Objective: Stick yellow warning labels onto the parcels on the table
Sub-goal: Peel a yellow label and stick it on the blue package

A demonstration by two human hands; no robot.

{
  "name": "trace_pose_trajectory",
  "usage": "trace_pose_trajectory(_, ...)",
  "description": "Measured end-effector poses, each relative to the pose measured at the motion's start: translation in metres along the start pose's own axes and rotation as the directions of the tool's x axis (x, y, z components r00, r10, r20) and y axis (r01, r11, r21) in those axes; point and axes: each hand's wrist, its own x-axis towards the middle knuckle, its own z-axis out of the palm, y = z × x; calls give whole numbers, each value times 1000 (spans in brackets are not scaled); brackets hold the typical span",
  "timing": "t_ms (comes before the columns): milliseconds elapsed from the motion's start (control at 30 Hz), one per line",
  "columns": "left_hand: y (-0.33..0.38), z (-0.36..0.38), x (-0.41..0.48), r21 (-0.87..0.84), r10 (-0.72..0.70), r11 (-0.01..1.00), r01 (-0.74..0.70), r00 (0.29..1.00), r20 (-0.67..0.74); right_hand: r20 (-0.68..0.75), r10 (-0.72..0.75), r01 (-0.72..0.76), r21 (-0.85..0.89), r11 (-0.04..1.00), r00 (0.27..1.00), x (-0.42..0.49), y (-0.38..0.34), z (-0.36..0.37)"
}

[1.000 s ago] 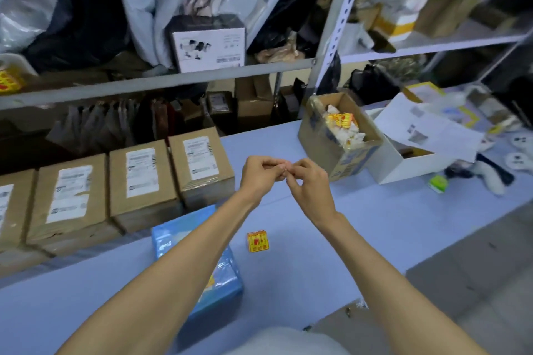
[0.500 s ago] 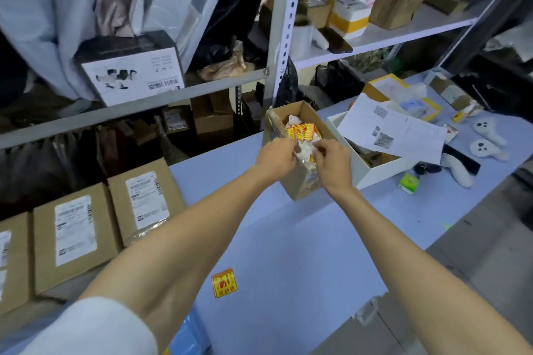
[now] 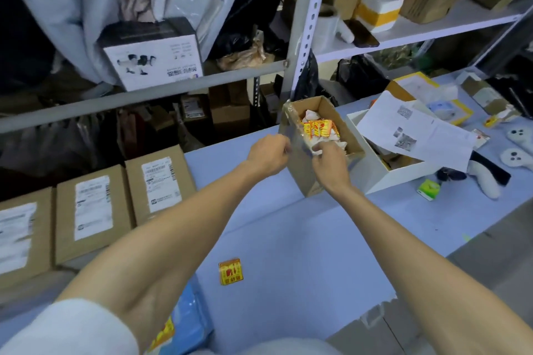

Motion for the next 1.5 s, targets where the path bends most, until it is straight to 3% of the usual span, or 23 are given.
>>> trace_pose_trajectory(167,-54,-3,-74,-50,-162,986,158,984,-79,255,-154,156,16,988,954,-43,-59,43)
trace_pose_trajectory(400,-133,10,-207,-169,-501,858,484,862,-74,552,-345,373,65,926,759,-131,-121,108)
trace_pose_trajectory(567,-158,28,-279,-295,-649,740,604,756,-81,611,-405,450,88,889,681,-171,-141,133)
trace_pose_trajectory(700,-169,46,-318,-343,-730,670,659,668,-145,619,-429,470,107,876,658,-197,-146,145)
trace_pose_trajectory(800,-170,58,-341,-502,-794,563,656,599,-107,605,-437,438,157,885,666,-212,-144,150)
trace_pose_trajectory(933,-165,70,-363,-646,-775,519,561,627,-79,597,-386,323,215,922,704,-232,-134,152)
trace_pose_trajectory(1033,-164,75,-371,-722,-767,491,489,635,-92,644,-337,299,173,938,687,-246,-126,155)
trace_pose_trajectory(1167,-157,80,-378,-772,-779,389,503,627,15,689,-285,196,207,959,667,-261,-121,153)
trace_pose_trajectory(1333,-154,75,-379,-781,-771,380,495,636,28,671,-255,45,314,948,696,-268,-121,147)
trace_pose_trajectory(1500,-143,67,-370,-793,-718,395,463,695,48,641,-228,-39,375,926,733,-260,-113,128)
